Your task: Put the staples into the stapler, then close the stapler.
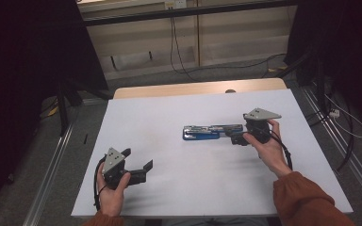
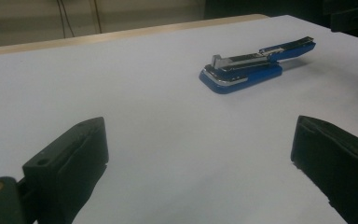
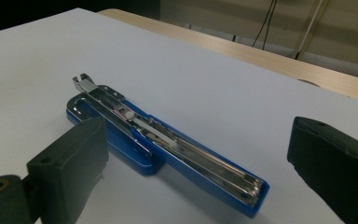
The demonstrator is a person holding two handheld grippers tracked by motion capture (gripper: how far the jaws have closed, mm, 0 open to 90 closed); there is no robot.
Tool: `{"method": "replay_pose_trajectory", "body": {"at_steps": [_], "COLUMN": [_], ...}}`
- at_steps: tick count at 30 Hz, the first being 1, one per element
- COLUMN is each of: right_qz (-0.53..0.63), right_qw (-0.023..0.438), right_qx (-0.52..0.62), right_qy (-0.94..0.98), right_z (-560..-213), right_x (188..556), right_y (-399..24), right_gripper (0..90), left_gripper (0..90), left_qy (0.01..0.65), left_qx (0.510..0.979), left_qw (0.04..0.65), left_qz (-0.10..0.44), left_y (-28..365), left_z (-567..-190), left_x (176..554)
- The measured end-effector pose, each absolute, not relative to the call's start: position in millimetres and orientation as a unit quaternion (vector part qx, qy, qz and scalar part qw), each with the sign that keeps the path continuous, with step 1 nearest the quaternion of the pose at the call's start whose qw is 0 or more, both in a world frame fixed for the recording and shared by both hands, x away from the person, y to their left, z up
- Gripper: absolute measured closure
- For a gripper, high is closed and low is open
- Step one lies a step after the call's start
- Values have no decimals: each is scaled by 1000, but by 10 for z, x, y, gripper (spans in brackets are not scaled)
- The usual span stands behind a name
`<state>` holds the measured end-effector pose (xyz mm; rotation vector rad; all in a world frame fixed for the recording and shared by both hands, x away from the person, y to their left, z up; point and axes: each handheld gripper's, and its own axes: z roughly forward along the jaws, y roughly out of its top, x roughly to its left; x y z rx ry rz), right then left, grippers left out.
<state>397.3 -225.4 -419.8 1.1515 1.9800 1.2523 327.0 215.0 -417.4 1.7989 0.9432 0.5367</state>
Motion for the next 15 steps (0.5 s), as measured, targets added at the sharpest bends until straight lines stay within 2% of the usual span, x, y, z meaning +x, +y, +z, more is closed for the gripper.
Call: {"method": "replay_pose_trajectory", "body": {"at_steps": [15], "right_qz": [459], "right_qw": [277], "right_qx": [453], "right_qy": [712], "right_z": [-4241], "right_x": [3719], "right_y": [-2502], "right_gripper": [42], "left_gripper": [48], "left_qy": [387], "left_qx": [749], "left_qw": [493], "left_qz": [215], "left_y": [2143], "left_z": [-4197], "left_x": [3306]}}
